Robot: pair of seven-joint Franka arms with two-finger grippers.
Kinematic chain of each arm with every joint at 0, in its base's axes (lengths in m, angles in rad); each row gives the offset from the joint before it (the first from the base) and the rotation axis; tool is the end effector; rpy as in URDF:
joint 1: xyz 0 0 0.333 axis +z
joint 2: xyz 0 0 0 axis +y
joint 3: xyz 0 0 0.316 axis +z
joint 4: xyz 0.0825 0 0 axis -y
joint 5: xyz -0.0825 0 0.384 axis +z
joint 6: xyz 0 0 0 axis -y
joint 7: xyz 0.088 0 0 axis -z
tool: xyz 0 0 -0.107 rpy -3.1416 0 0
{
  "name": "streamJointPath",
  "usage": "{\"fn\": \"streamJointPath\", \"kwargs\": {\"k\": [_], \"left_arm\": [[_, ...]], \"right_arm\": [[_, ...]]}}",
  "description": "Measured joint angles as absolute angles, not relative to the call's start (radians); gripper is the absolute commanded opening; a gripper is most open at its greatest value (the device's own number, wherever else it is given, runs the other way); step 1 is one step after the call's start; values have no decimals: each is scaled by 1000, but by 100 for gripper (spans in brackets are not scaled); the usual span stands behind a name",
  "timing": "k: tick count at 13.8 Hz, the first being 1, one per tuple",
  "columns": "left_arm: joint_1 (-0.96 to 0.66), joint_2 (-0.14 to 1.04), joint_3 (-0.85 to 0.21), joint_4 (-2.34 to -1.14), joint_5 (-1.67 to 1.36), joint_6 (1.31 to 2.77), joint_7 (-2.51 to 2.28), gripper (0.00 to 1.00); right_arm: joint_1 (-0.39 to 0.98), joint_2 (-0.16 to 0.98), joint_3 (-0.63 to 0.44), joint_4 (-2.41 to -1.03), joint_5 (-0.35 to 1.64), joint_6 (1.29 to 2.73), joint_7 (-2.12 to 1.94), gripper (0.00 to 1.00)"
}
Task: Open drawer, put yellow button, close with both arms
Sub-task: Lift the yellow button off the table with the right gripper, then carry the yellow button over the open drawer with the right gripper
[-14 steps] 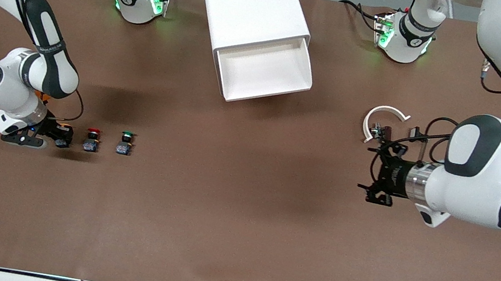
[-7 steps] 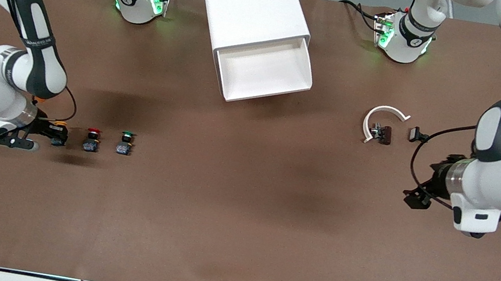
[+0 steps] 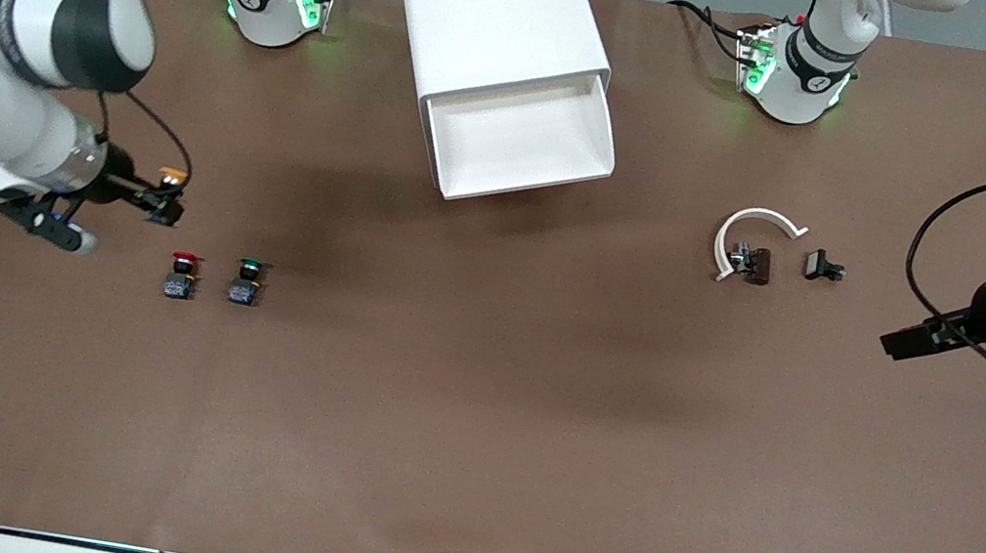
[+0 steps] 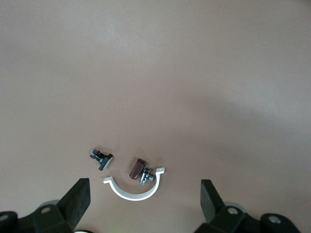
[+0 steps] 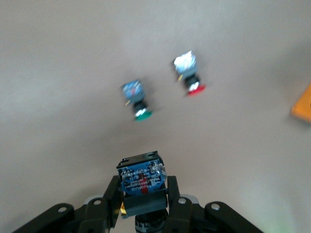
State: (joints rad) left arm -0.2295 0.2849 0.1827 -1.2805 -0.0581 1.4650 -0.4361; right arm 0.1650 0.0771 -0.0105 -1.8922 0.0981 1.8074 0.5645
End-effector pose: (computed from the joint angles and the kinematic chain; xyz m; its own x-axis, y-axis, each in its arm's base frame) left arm 0.6253 -0.0534 0.5847 0.9239 0.3719 -0.0898 0.3704 -0.9283 -0.0341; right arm 0.5543 0.0947 0.4493 0.8884 -0.4202 -0.1849 -0.4257 -0.9048 0.0112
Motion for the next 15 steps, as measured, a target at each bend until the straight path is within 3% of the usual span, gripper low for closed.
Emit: {"fn": "streamJointPath", "kwargs": {"k": [4,7,10,15], "left_arm": [[-213,165,183,-1373,-46,1498,-302,100],[-208,67,182,-1511,-44,1570,-277,100],[-211,1,168,-1574,-7,1584,-276,100],[-210,-39,151,-1586,1,1567,-267,100]], "right_arm": [[392,53,-6,-1777,119,1695,1035,0],[538,57,-6,-1717,123,1690,1338,0],[665,68,-7,-1678,127,1691,1651,0],[858,229,-8,-1572,121,1736,2081,0]]}}
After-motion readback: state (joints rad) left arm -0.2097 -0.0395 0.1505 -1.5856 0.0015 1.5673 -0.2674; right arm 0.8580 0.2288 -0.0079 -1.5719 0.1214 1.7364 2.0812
